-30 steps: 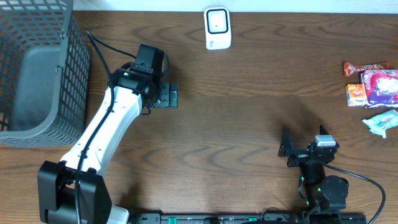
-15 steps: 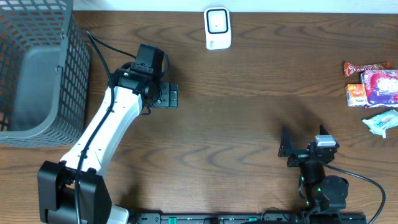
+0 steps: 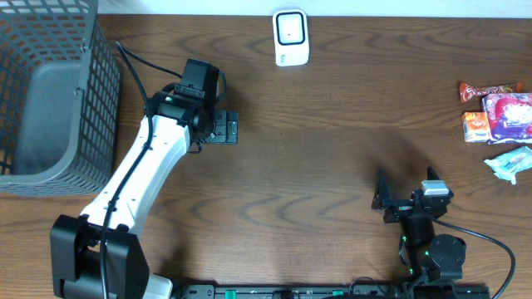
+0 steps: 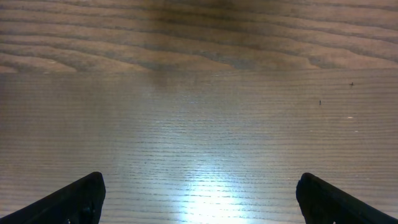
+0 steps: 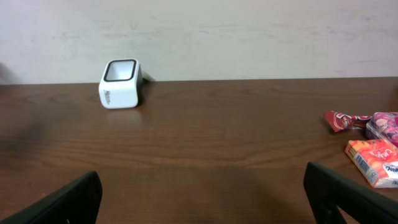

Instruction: Scan the item barcode

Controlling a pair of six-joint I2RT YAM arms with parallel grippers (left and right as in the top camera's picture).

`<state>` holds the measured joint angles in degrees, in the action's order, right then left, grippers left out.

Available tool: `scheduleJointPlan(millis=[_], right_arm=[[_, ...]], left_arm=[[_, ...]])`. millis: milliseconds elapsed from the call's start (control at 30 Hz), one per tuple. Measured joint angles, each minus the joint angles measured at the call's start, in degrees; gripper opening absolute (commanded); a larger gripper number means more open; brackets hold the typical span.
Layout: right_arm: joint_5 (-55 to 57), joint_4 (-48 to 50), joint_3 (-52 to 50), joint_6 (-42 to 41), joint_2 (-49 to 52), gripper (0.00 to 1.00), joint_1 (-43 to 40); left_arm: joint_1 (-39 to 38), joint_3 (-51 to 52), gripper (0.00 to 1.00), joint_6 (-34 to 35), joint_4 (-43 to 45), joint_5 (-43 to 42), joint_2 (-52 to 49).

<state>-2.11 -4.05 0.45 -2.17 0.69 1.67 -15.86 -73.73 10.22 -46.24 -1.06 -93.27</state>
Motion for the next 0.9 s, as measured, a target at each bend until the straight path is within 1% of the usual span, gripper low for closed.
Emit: scheduleJointPlan(millis=[300, 500, 600, 700, 900], right_arm=[[0.00, -0.02, 0.00, 0.00, 0.00, 0.99, 0.00], [0.00, 0.00, 0.00, 0.00, 0.00, 0.99, 0.00], [0.00, 0.00, 0.00, 0.00, 0.00, 0.99, 0.00], [0.00, 0.02, 0.00, -0.02, 0.02, 0.99, 0.00], [0.00, 0.00, 0.00, -0.15, 0.00, 0.99, 0.00]], left_arm=[[0.00, 0.24, 0.98, -0.24, -0.26, 1.25, 0.04], [0.00, 3.15, 0.98, -4.09, 0.07, 1.42, 2.34], [0.00, 6.21, 0.98, -5.99, 1.62, 1.42, 6.67], [0.00, 10.62, 0.98, -7.06, 5.01, 1.44, 12.81], [0.63, 23.85, 0.98, -7.69, 15.96, 1.44, 25.49]])
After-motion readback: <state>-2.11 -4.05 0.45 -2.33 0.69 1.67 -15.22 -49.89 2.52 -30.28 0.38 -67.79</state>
